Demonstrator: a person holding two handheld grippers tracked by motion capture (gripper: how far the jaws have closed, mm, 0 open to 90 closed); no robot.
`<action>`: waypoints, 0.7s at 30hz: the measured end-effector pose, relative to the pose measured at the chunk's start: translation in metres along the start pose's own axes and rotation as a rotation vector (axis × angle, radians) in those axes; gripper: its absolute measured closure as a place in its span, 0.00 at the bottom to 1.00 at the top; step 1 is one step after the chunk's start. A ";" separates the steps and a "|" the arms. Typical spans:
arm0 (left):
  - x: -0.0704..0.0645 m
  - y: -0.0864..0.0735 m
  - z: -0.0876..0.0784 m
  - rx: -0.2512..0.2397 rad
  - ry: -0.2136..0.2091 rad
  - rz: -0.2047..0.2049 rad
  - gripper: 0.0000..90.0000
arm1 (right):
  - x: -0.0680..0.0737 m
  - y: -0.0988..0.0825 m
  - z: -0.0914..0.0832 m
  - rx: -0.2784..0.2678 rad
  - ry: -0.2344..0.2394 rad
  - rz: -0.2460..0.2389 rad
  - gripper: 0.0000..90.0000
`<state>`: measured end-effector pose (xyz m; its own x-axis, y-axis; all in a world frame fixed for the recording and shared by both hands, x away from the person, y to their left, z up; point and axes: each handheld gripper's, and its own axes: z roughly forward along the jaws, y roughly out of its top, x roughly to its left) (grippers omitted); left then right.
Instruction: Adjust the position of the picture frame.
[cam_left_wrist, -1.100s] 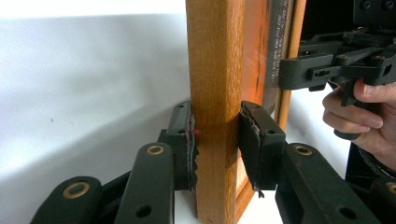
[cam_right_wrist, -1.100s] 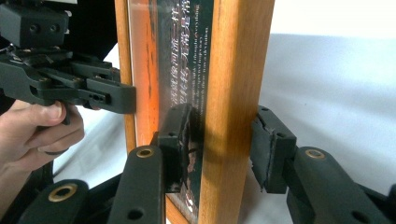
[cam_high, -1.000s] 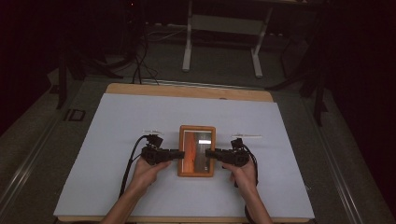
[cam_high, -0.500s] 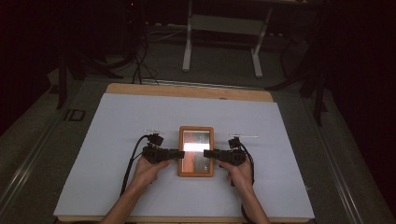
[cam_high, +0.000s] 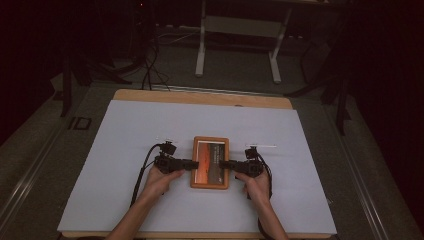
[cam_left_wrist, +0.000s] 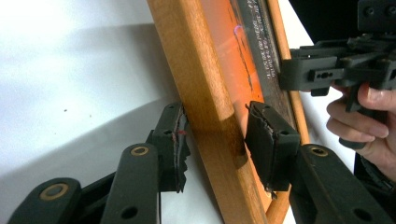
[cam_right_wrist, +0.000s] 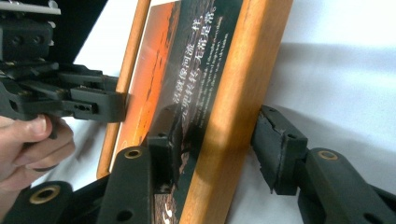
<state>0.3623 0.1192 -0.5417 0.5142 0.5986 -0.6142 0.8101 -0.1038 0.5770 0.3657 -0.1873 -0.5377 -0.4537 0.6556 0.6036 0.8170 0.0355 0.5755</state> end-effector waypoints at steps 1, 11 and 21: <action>0.000 0.000 0.000 0.001 0.004 0.010 0.64 | 0.000 0.000 0.000 -0.001 -0.001 -0.002 0.60; -0.003 -0.002 -0.004 -0.014 0.044 0.059 0.52 | 0.002 0.001 -0.009 -0.024 -0.051 -0.067 0.61; -0.008 -0.006 -0.023 -0.088 0.115 0.111 0.50 | -0.001 0.005 -0.032 -0.111 -0.078 -0.110 0.56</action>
<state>0.3475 0.1330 -0.5280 0.5589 0.6751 -0.4815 0.7202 -0.1074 0.6854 0.3587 -0.2117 -0.5176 -0.5058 0.7090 0.4915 0.7176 0.0296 0.6958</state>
